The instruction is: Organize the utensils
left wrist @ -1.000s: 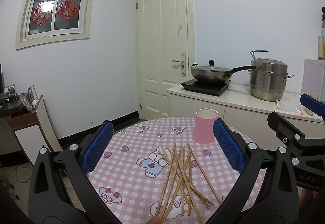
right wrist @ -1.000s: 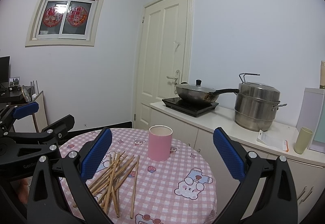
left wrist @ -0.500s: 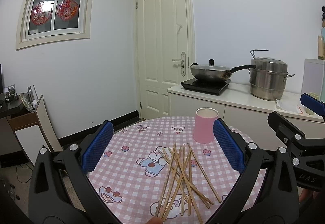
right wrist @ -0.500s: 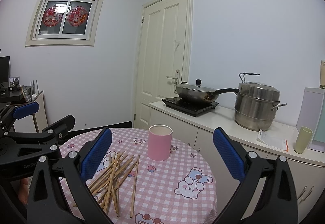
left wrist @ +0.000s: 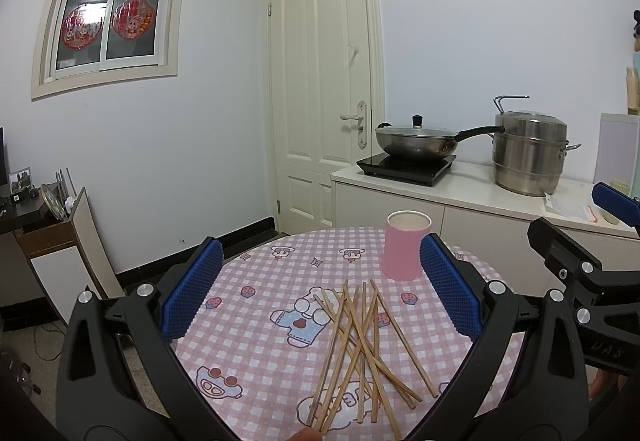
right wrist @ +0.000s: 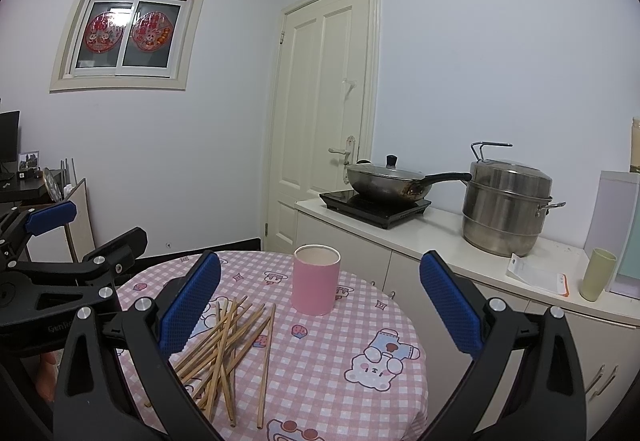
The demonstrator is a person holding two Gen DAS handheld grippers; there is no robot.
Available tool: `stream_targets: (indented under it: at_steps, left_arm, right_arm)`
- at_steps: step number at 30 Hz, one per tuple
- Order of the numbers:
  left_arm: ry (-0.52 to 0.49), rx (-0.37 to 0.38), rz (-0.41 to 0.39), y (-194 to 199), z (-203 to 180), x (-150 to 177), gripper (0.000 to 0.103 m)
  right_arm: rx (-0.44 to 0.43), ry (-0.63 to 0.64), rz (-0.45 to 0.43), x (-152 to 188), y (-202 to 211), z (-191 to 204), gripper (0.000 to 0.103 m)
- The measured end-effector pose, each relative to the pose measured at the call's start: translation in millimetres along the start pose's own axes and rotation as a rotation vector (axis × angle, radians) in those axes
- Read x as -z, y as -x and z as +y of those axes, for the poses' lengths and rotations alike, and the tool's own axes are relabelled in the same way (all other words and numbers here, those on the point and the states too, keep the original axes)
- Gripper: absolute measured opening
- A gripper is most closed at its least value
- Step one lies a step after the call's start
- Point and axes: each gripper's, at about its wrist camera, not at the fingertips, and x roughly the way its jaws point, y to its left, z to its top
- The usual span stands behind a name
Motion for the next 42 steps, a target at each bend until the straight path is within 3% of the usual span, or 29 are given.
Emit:
stream_targets:
  at_steps: [9,19,42]
  left_arm:
    - [0.022,0.018,-0.003,2,3,0,0.097]
    - [-0.046,-0.029,-0.057,3,-1,-3,0.097]
    - [-0.032,-0.015,-0.067,-20,1,-1,0.097]
  right_arm:
    - [-0.016,-0.015,-0.008,1,-2,-1,0.096]
    - [-0.072,-0.033,-0.013,2,-8,-1,0.096]
    - [-0.057,-0.008,-0.038,6,-26,4,0.096]
